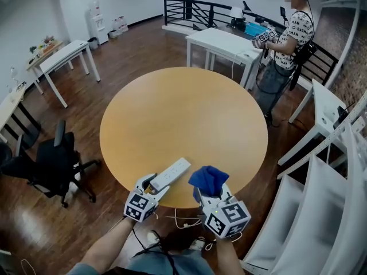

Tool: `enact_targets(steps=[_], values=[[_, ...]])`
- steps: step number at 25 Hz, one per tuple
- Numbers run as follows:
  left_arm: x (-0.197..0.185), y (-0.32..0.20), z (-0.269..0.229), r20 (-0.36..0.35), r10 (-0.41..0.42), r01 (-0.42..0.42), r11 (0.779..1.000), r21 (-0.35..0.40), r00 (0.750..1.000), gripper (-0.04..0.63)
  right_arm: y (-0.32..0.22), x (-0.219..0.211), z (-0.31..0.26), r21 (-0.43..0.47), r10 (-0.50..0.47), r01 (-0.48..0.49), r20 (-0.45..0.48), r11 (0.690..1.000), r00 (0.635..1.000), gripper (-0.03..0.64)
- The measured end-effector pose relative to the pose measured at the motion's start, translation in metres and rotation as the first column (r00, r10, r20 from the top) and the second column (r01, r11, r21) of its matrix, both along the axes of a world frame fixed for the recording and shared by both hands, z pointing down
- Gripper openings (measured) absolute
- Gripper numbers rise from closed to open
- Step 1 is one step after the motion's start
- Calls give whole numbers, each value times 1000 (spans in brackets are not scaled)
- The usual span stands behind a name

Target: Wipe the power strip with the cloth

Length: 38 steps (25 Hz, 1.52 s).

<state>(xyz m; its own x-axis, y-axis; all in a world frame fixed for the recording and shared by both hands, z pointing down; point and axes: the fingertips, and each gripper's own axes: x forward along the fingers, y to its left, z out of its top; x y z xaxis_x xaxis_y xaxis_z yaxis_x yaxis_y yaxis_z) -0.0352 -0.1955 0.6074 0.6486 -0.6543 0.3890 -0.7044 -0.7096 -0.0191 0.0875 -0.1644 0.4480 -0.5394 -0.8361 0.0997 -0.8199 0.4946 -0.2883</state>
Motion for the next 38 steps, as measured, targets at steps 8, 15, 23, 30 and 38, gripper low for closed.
enact_targets(steps=[8,15,23,30,38], values=[[-8,2,39,44,-2,5,998,-57,999,288,7,-10,22,-27,-11,11,-5,1000,1000,52],[-10,-14,-5,-24,-40,41,999,29,999,264,4,-19,21,7,-35,35,-35,999,999,54],[12,-1,-148,-204,31,23,966,259,978,41,0,-36,-23,134,-79,87,-65,987,995,57],[19,22,-229,-304,109,9,932,362,946,12,4,-51,-69,260,-103,111,-44,959,994,54],[15,22,-233,-291,77,37,930,365,954,11,4,-56,-75,278,-79,102,-92,955,993,49]])
